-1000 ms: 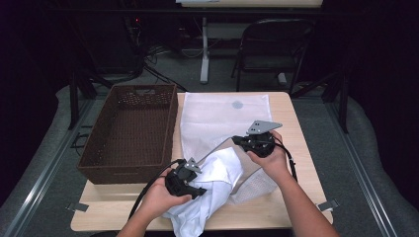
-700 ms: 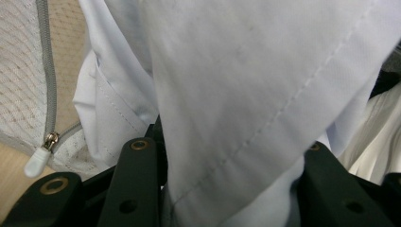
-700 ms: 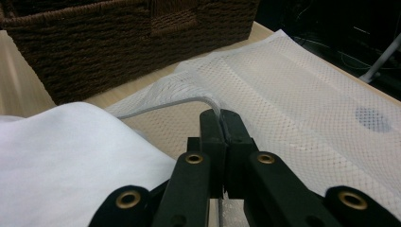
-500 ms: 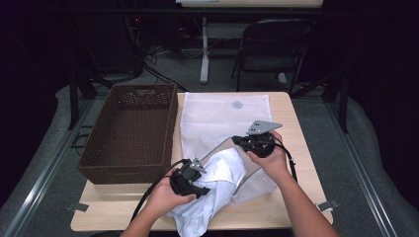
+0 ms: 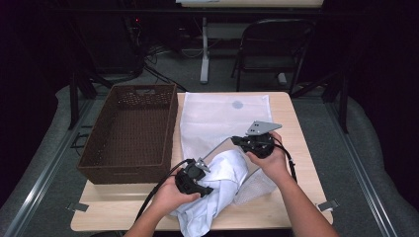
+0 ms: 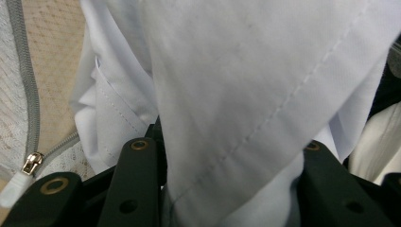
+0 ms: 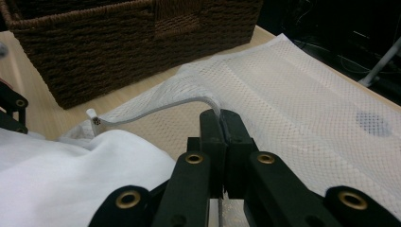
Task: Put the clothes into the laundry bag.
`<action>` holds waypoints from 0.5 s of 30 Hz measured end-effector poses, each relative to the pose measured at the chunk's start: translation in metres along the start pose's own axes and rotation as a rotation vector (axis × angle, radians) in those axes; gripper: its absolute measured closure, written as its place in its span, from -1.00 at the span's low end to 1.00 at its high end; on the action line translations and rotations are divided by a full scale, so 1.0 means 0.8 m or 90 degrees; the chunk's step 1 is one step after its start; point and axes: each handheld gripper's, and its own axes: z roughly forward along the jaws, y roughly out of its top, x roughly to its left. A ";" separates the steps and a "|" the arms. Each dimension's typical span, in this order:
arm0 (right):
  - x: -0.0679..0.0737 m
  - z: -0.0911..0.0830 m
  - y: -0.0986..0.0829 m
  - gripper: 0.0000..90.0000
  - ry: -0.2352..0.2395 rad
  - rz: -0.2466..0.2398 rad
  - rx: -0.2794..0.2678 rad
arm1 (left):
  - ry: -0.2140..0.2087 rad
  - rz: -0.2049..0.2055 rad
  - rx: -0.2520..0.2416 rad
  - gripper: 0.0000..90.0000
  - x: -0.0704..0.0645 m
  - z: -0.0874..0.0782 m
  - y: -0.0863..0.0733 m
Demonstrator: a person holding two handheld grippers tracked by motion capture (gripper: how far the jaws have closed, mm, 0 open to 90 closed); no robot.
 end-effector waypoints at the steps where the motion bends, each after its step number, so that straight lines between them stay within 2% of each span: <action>1: 0.001 -0.001 0.001 0.99 0.002 -0.004 -0.002 | 0.000 0.000 0.001 0.36 0.001 0.002 0.000; 15: 0.009 -0.006 0.004 0.99 0.005 -0.011 -0.009 | -0.001 -0.037 -0.003 0.35 0.009 0.016 -0.004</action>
